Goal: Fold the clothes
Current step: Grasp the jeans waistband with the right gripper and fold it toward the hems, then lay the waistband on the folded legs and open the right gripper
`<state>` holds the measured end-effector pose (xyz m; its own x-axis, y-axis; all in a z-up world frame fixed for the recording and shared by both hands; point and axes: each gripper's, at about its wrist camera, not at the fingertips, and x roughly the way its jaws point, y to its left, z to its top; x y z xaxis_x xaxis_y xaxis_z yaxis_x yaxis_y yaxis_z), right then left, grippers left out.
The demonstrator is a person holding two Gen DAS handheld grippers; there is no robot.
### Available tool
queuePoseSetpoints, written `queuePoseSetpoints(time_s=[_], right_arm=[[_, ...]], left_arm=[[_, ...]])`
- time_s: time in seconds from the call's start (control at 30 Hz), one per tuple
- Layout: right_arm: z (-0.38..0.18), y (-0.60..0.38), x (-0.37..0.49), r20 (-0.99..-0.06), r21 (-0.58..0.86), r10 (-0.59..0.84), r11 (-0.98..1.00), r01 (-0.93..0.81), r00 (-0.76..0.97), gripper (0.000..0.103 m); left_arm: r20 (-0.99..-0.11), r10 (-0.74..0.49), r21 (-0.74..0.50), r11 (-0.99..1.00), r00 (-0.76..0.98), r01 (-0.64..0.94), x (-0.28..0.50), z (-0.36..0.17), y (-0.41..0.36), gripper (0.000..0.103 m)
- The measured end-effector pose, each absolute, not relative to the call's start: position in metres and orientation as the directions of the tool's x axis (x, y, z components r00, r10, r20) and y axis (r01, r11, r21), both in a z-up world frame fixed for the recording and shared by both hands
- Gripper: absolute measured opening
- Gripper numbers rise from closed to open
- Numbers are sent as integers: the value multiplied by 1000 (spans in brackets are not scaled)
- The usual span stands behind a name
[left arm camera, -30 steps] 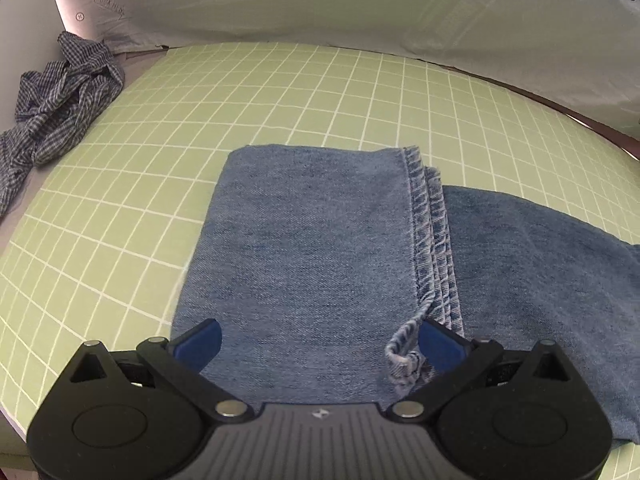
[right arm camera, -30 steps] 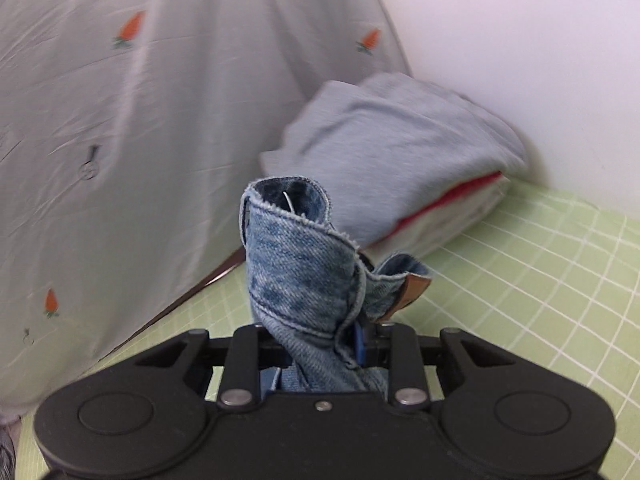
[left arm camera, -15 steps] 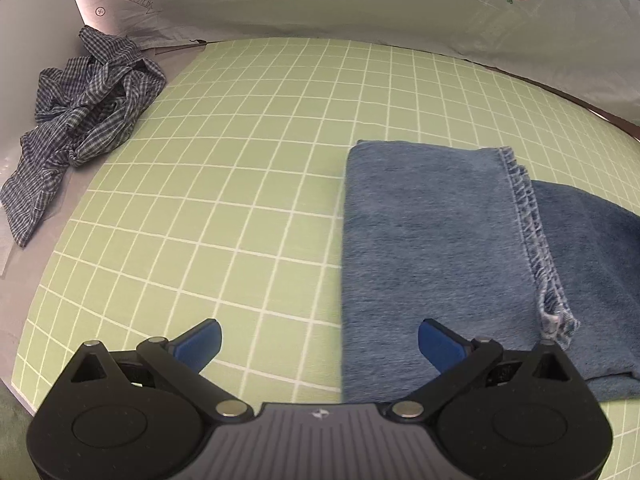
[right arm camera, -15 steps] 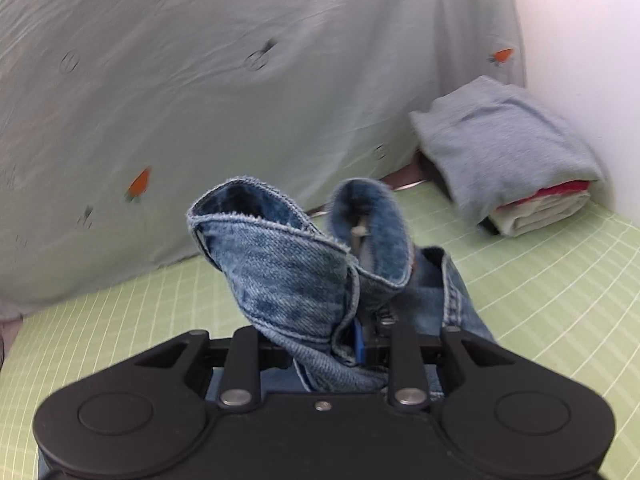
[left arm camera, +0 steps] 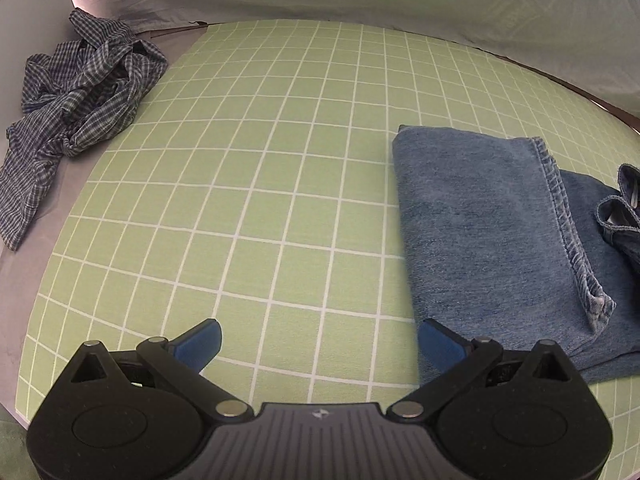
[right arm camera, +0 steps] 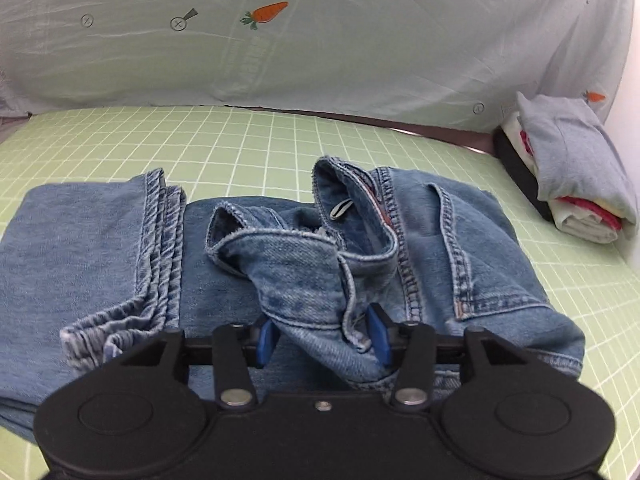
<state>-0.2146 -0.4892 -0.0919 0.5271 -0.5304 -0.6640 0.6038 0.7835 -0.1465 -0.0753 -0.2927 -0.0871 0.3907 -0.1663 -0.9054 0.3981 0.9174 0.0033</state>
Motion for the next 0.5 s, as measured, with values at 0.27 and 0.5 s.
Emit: queuePoseSetpoints(time_s=[0.27,0.5], right_arm=[[-35,-498,-251,-550,17,-578,714,700,603,69],[-51,-524,-224,-607,69,-491,751,657,625,58]], left_arm=[[-912,-199,-33,907,358,421,-83,-93,-301,103],[-911,-193,-22,905,364,425,-91,-92,-301,103]])
